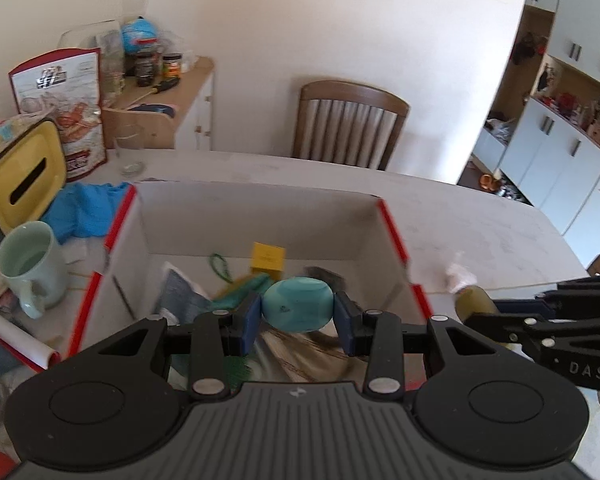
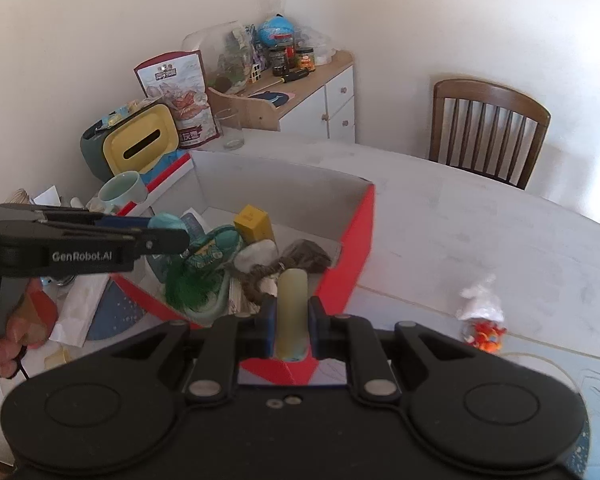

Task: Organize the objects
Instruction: 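Carry teal ball with left tool while right tool carries beige cylinder to box, then open left gripper releasing teal ball in box while right gripper releases cylinder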

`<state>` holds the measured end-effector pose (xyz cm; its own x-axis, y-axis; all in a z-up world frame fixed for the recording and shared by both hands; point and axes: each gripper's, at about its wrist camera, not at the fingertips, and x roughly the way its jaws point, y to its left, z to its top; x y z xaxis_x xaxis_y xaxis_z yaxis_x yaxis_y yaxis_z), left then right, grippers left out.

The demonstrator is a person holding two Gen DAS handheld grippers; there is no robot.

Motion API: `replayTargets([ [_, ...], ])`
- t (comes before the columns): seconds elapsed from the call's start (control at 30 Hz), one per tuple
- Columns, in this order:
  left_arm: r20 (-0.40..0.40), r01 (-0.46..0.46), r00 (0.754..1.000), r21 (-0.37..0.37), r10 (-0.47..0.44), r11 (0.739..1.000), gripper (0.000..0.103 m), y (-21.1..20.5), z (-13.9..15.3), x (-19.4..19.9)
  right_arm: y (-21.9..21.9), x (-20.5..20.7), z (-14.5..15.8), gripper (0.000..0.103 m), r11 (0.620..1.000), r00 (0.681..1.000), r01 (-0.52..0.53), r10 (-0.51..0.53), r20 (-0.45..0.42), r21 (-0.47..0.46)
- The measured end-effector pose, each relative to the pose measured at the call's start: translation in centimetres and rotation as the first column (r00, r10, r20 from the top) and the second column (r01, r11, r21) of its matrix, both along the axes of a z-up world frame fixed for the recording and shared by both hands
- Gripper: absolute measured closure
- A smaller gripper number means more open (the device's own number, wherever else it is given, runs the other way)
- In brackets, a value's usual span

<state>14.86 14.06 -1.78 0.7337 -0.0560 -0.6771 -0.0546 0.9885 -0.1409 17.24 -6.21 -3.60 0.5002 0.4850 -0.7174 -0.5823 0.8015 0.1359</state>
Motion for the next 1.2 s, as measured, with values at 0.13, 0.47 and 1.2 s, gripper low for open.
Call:
replayTargets([
  [0.13, -0.011, -0.028, 1.000, 0.019, 0.029, 0.999, 0.065, 1.6, -0.7, 1.5, 1.7, 0.7, -0.5, 0.089, 1.000, 1.000, -0.015, 0.015, -0.005, -0.004],
  [0.47, -0.050, -0.072, 0.996, 0.068, 0.076, 0.995, 0.065, 3.8, -2.4, 6.2, 6.5, 3.0, -3.5, 0.089, 0.996, 0.997, -0.059, 0.056, -0.046, -0.062],
  [1.2, -0.249, -0.028, 0.967, 0.123, 0.058, 0.992, 0.065, 5.0, -7.6, 13.3, 11.0, 5.3, -8.2, 0.084, 0.987, 0.984, -0.122, 0.107, -0.141, -0.103],
])
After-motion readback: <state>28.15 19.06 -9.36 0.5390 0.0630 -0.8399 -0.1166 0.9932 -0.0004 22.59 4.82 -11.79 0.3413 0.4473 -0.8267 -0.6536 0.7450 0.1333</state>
